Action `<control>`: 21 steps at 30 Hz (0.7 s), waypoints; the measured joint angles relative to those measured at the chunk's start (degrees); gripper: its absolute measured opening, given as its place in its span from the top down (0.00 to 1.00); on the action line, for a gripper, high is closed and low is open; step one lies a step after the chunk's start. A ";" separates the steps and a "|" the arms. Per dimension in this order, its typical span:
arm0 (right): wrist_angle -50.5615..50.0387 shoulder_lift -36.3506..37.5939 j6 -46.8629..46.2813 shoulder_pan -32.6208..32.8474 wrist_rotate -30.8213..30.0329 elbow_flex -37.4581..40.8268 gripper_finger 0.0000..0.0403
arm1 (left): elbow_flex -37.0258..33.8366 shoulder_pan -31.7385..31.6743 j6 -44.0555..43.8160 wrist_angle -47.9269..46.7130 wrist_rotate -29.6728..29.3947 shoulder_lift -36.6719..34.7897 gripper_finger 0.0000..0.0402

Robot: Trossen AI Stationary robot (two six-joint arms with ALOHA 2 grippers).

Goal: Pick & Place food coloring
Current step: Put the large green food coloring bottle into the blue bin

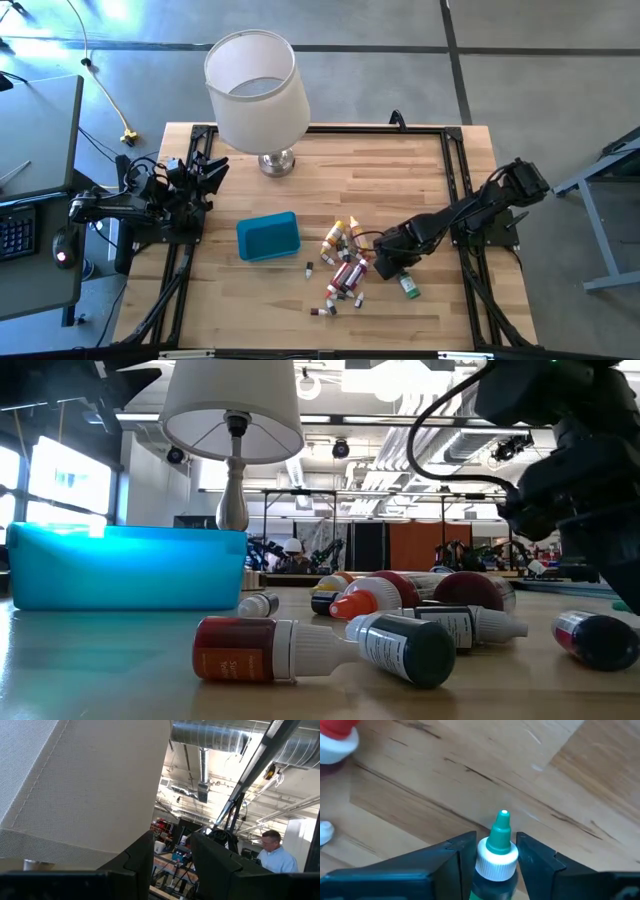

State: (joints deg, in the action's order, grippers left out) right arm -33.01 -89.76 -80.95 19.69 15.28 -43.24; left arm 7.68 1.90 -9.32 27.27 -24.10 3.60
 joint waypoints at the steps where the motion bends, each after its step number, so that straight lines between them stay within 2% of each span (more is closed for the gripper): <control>1: 0.04 0.00 -0.02 0.04 -0.18 0.02 0.71 | 0.00 0.00 0.00 0.00 0.00 0.00 0.68; 6: 1.56 0.00 -0.04 -0.39 -0.62 0.02 0.73 | 0.00 0.00 0.00 0.00 0.00 0.00 0.68; 13: 9.60 0.00 0.83 -2.72 -3.38 -0.06 0.73 | 0.00 -0.01 0.00 0.00 0.02 0.00 0.68; 21: 10.56 0.09 14.48 -6.87 -12.85 -9.77 0.75 | 0.00 -0.01 0.00 0.04 0.02 0.00 0.68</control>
State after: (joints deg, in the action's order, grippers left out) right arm -22.45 -89.67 -66.47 12.81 2.43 -53.01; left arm 7.68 1.89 -9.32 27.31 -24.08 3.60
